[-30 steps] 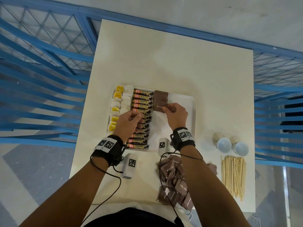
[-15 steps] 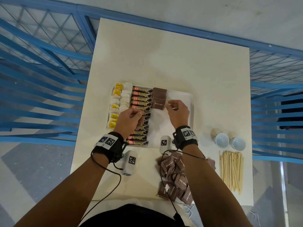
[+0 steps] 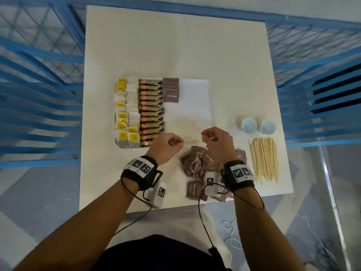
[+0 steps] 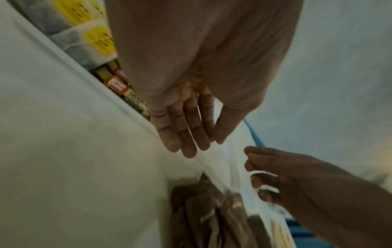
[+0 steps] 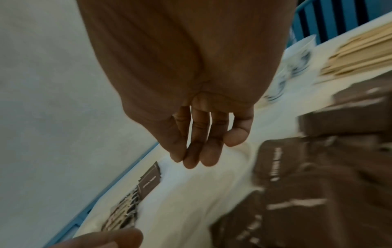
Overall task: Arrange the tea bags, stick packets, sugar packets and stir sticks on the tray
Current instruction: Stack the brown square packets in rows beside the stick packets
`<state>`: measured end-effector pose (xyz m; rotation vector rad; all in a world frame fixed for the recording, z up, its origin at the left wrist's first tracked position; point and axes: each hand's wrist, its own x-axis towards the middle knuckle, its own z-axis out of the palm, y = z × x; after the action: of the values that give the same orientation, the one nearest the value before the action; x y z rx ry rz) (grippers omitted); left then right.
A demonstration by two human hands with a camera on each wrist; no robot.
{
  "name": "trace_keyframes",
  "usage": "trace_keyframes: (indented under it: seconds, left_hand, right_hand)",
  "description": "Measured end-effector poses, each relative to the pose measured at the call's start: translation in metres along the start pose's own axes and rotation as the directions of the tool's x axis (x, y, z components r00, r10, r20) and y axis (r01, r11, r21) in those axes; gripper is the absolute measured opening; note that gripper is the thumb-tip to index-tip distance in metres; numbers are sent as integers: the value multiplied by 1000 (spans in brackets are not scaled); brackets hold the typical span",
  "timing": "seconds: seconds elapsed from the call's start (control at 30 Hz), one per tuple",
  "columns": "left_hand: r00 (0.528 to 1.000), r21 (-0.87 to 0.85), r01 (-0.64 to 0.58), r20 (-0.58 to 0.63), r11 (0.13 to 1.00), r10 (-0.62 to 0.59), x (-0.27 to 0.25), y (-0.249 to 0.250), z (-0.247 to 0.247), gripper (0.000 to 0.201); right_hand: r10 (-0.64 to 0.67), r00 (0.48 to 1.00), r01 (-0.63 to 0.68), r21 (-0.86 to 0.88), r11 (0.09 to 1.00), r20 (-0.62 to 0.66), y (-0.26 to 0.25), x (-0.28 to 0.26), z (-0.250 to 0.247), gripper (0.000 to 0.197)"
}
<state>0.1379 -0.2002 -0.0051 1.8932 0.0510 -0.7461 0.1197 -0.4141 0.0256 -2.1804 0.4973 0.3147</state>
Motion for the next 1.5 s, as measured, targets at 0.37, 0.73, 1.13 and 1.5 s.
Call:
trace_keyframes:
  seconds: [0.37, 0.73, 1.13, 1.5]
  left_hand:
    - [993, 411, 42, -119, 910, 8, -28, -22, 77, 40]
    - [953, 231, 162, -290, 959, -91, -41, -18, 92, 22]
    - [903, 119, 255, -384, 960, -192, -49, -17, 83, 18]
    - [899, -380, 128, -345, 916, -269, -24, -26, 65, 35]
  right_hand:
    - [27, 991, 23, -369, 929, 128, 68, -44, -9, 50]
    - [-25, 992, 74, -404, 912, 125, 63, -32, -9, 29]
    - [-47, 965, 158, -431, 888, 257, 61, -28, -16, 19]
    - [-87, 970, 118, -127, 985, 228, 19, -17, -48, 9]
